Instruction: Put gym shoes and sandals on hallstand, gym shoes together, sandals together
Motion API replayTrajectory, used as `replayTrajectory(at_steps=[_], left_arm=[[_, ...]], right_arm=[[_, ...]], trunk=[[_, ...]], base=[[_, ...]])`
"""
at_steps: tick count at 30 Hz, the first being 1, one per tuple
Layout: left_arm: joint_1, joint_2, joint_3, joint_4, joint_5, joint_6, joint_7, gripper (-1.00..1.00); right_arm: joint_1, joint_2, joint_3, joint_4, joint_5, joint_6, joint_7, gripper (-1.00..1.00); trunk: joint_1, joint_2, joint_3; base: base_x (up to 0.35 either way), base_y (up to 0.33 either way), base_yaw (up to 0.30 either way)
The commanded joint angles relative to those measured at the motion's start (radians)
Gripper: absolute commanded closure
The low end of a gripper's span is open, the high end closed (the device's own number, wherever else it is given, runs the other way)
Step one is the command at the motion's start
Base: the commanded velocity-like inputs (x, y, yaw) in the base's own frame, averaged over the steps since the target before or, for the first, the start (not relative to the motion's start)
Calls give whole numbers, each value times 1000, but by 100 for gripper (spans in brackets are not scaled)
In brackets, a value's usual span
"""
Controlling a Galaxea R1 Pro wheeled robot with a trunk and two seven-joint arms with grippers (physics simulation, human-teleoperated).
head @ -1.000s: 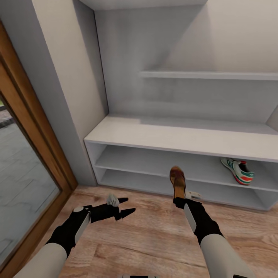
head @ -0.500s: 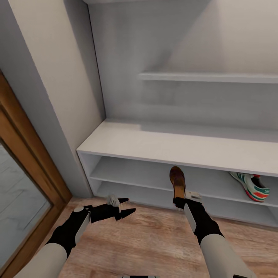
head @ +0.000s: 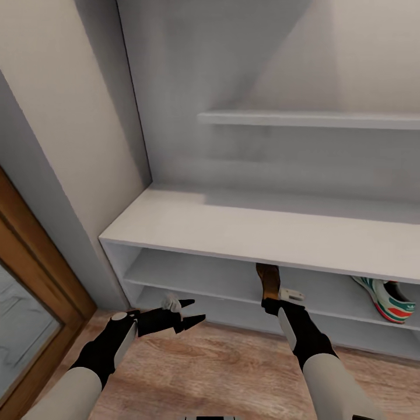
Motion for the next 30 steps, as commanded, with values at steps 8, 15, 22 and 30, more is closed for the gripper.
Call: replayTrajectory(at_steps=[8, 15, 22, 30], left_arm=[[0, -19, -7, 70, 9, 9, -40, -100], [0, -52, -6, 112, 9, 7, -128, -100], [0, -58, -7, 138, 7, 7, -136, -100], [0, -61, -7, 140, 7, 7, -137, -100]], right_arm=[[0, 1, -2, -2, -4, 5, -6, 100], [0, 1, -2, -2, -4, 5, -6, 100], [0, 1, -2, -2, -4, 5, -6, 100], [0, 1, -2, -2, -4, 5, -6, 100]], trunk=[[0, 0, -1], [0, 0, -1], [0, 0, -1], [0, 0, -1]], base=[[116, -72, 0], [9, -6, 0], [17, 0, 0], [246, 0, 0]])
